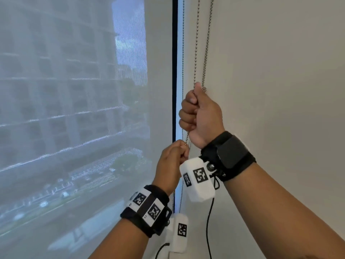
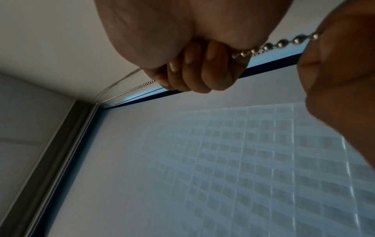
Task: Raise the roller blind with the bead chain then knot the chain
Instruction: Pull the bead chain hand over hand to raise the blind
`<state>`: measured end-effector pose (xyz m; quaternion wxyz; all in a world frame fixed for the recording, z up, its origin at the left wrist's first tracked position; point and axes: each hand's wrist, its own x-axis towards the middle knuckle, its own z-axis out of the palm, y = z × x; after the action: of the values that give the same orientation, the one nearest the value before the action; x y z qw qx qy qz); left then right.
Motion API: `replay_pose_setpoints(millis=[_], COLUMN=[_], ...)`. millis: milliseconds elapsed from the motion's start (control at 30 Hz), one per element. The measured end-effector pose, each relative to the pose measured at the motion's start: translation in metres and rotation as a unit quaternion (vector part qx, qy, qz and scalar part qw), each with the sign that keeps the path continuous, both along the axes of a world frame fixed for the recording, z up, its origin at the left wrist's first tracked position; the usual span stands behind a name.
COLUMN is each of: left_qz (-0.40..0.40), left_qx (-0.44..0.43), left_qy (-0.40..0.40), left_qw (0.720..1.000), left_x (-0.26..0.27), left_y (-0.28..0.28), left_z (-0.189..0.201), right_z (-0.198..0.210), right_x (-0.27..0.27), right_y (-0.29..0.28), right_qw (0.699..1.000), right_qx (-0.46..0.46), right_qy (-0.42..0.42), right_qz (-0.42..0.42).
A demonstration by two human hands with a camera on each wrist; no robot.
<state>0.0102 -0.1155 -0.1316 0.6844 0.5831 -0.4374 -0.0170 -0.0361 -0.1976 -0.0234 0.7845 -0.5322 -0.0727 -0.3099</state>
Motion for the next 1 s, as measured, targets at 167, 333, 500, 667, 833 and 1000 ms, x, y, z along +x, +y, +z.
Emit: replay_pose_setpoints(millis=[167, 333, 500, 667, 833, 1000], left_qz=[-0.035, -0.006, -0.064, -0.106, -0.106, -0.06], left_qx=[0.057, 0.018, 0.025, 0.051, -0.02, -0.089], left_qy=[0.02, 0.013, 0.0, 0.018, 0.084, 0.13], left_qw=[0.998, 1.0, 0.998, 0.993, 0.991, 0.986], left_x=[0.004, 0.02, 0.012, 0.0, -0.012, -0.009], left_y=[0.005, 0.018, 0.012, -0.006, -0.026, -0.028], left_z=[0.0, 0.029, 0.091, 0.139, 0.145, 0.118], right_z=[-0.011, -0.023, -0.046, -0.064, -0.086, -0.086], right_x=[-0.013, -0.026, -0.027, -0.022, -0.011, 0.003], right_y=[-0.009, -0.017, -0.018, -0.025, -0.027, -0.051], right_qw=[0.999, 0.999, 0.999, 0.997, 0.99, 0.979], right_qx=[0.021, 0.004, -0.013, -0.018, -0.089, -0.168], right_qy=[-0.028, -0.022, -0.007, 0.041, 0.092, 0.106], right_qz=[0.011, 0.033, 0.045, 0.056, 0.053, 0.046])
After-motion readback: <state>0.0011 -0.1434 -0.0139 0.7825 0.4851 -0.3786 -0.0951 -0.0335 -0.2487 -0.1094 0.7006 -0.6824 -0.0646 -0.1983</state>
